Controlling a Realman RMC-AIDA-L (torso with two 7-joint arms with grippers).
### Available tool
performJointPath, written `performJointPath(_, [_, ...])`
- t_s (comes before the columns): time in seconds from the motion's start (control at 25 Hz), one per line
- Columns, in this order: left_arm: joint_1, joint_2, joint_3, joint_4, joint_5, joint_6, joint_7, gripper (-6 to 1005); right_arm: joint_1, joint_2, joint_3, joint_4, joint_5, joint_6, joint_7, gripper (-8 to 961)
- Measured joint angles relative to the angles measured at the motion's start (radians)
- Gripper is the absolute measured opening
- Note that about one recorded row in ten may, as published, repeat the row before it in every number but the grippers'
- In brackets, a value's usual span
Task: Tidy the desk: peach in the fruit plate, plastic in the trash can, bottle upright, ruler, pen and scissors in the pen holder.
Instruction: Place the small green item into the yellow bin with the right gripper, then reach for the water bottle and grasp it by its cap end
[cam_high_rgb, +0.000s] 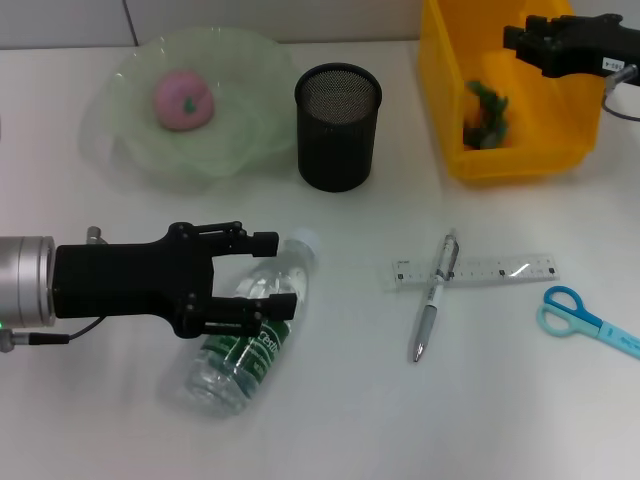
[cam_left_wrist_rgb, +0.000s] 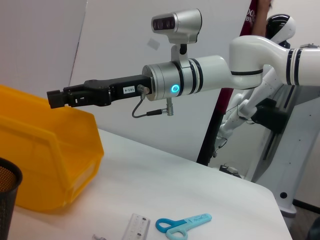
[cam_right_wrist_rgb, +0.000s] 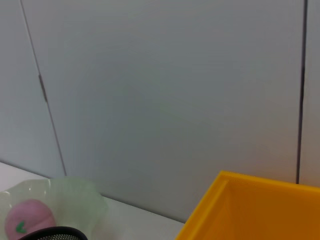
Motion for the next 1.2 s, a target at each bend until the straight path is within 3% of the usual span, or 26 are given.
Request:
performJointPath(0.28, [-0.004, 0.002, 0.000, 0.010, 0.000, 0.003, -0.049, 814, -0.036, -0.002, 0.008, -0.048, 0.025, -0.094, 0.008, 429])
performJointPath(0.4, [-0.004, 0.002, 0.000, 0.010, 0.000, 0.003, -0.049, 814, -0.107, -0.004, 0.008, -0.115, 0.107, -0.240, 0.002, 499])
performJointPath(0.44, [-0.009, 0.003, 0.000, 0.029, 0.000, 0.005, -0.108, 814, -0.161, -0.012, 0.008, -0.147, 0.186, -0.383, -0.002, 522])
performJointPath(0.48, [-0.009, 0.003, 0.000, 0.029, 0.000, 0.005, -0.108, 814, -0.161, -0.012, 0.008, -0.147, 0.186, -0.383, -0.002, 546])
performJointPath(0.6, [-0.012, 0.003, 0.003, 0.062, 0.000, 0.006, -0.163, 815, -0.245, -0.028, 0.009, -0.161, 0.281, -0.615, -0.035, 617])
performJointPath(0.64, [-0.019, 0.003, 0.013, 0.124, 0.007, 0.005, -0.260, 815, -0.297, -0.031, 0.010, -0.145, 0.312, -0.721, -0.093, 641])
performJointPath(0.76, [-0.031, 0.001, 0.031, 0.174, 0.013, 0.001, -0.361, 814, -0.342, -0.027, 0.010, -0.116, 0.317, -0.774, -0.160, 688])
performJointPath(0.84, [-0.085, 0.001, 0.102, 0.325, 0.056, -0.021, -0.691, 811, -0.394, -0.019, 0.009, -0.045, 0.313, -0.797, -0.286, 688])
performJointPath(0.88, [-0.085, 0.001, 0.102, 0.325, 0.056, -0.021, -0.691, 809, -0.394, -0.019, 0.009, -0.045, 0.313, -0.797, -0.286, 688])
performJointPath(1.0, [-0.138, 0.000, 0.156, 0.412, 0.108, -0.032, -0.918, 805, -0.418, -0.017, 0.007, 0.027, 0.307, -0.800, -0.382, 688])
performJointPath(1.04, [-0.190, -0.002, 0.212, 0.456, 0.161, -0.051, -1.052, 804, -0.423, -0.018, 0.004, 0.067, 0.288, -0.802, -0.423, 688])
performJointPath(1.08, [-0.190, -0.002, 0.212, 0.456, 0.161, -0.051, -1.052, 803, -0.423, -0.018, 0.004, 0.067, 0.288, -0.802, -0.423, 688])
performJointPath(1.2, [-0.273, -0.004, 0.293, 0.460, 0.273, -0.085, -1.199, 798, -0.420, -0.018, 0.007, 0.097, 0.232, -0.804, -0.442, 688])
